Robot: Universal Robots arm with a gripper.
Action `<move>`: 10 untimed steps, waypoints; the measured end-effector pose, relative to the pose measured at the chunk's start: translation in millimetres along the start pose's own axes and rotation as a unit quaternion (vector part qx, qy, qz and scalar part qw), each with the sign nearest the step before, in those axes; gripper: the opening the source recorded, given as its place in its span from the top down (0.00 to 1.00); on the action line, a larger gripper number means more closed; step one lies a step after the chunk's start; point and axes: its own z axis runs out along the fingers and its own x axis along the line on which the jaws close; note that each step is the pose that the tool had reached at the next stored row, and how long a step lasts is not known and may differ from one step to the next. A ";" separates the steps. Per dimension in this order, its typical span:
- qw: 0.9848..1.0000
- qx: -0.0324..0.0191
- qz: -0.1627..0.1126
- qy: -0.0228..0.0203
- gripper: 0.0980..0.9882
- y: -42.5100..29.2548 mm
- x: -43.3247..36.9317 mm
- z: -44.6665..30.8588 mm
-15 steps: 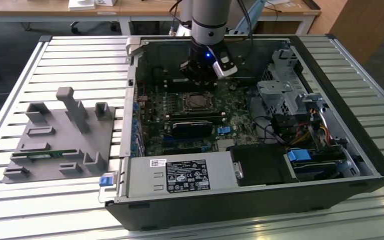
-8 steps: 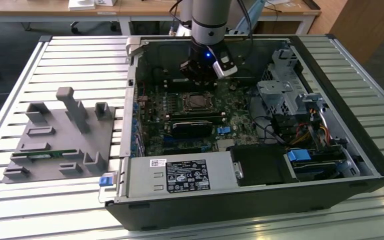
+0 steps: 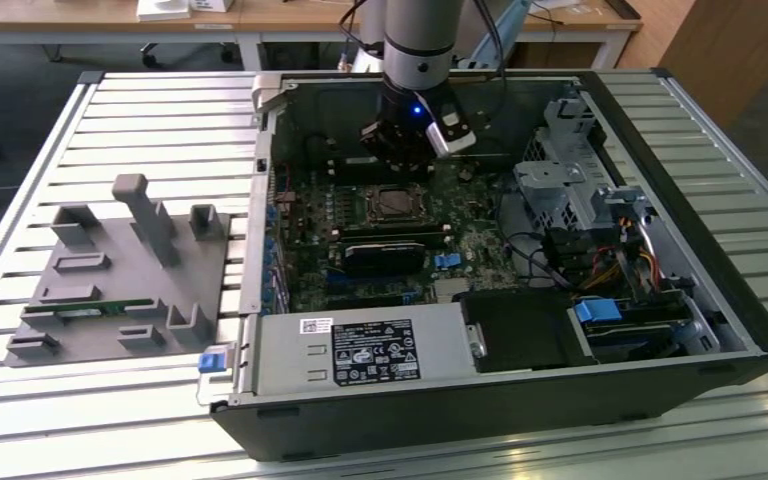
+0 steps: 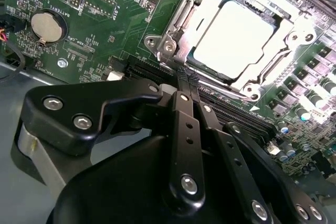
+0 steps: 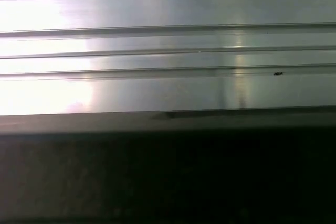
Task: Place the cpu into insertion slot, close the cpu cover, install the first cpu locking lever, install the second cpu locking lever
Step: 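Install the first cpu locking lever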
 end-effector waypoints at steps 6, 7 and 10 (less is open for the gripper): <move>1.000 0.003 0.000 0.000 0.99 0.0 -0.8 2.1; 1.000 0.003 0.000 0.000 0.99 0.0 -1.0 2.6; 1.000 0.004 0.000 0.000 0.99 -0.2 -1.8 3.6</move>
